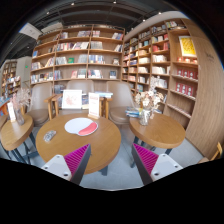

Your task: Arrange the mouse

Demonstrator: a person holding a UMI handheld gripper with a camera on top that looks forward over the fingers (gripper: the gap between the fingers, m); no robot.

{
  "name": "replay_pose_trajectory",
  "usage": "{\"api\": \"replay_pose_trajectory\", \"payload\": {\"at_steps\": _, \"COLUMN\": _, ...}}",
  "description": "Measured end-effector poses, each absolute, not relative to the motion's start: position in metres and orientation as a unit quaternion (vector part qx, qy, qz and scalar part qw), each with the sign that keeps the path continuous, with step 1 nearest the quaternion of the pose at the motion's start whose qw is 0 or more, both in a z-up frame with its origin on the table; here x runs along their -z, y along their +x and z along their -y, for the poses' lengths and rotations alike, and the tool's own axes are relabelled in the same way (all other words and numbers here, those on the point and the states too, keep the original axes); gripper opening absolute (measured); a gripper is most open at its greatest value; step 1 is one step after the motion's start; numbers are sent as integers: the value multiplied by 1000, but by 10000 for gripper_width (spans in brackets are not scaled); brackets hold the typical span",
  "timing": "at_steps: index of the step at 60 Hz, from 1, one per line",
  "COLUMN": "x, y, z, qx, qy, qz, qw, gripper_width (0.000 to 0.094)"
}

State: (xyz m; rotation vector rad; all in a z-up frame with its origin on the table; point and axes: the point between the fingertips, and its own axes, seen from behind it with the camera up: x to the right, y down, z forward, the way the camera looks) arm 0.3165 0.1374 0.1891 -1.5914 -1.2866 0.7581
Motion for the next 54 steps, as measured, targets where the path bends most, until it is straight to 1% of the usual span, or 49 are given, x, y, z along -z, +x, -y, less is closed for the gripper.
{"api": "replay_pose_trajectory", "payload": {"at_steps": 1, "x": -186, "y": 322, "z": -150, "qx": -309, "qy": -644, "qz": 527, "qw": 460, "gripper_width": 855}}
{"api": "replay_pose_trajectory", "payload": {"at_steps": 5, "x": -180, "y": 319, "z": -145, "qx": -310, "qy": -645, "qz": 532, "qw": 452, "gripper_width": 857}}
{"api": "replay_pose_trajectory", "payload": {"at_steps": 6, "x": -175, "y": 310, "z": -132, "qx": -312, "qy": -645, "qz": 532, "qw": 450, "gripper_width": 857}}
{"api": "replay_pose_trajectory", "payload": {"at_steps": 13, "x": -163, "y": 294, "z": -101, "qx": -324, "qy": -640, "qz": 545, "qw": 433, "gripper_width": 856}}
{"api": "replay_pose_trajectory", "payload": {"at_steps": 32, "x": -124, "y": 257, "z": 39, "qx": -343, "qy": -608, "qz": 598, "qw": 393, "gripper_width": 852}}
{"api": "replay_pose_trajectory", "payload": {"at_steps": 38, "x": -108, "y": 246, "z": 86, "qx": -350, "qy": -607, "qz": 609, "qw": 372, "gripper_width": 851}}
{"api": "replay_pose_trajectory", "payload": {"at_steps": 48, "x": -82, "y": 226, "z": 142, "qx": -356, "qy": -613, "qz": 619, "qw": 338, "gripper_width": 851}}
{"api": "replay_pose_trajectory", "payload": {"at_steps": 54, "x": -66, "y": 207, "z": 168, "qx": -354, "qy": -609, "qz": 627, "qw": 332, "gripper_width": 853}}
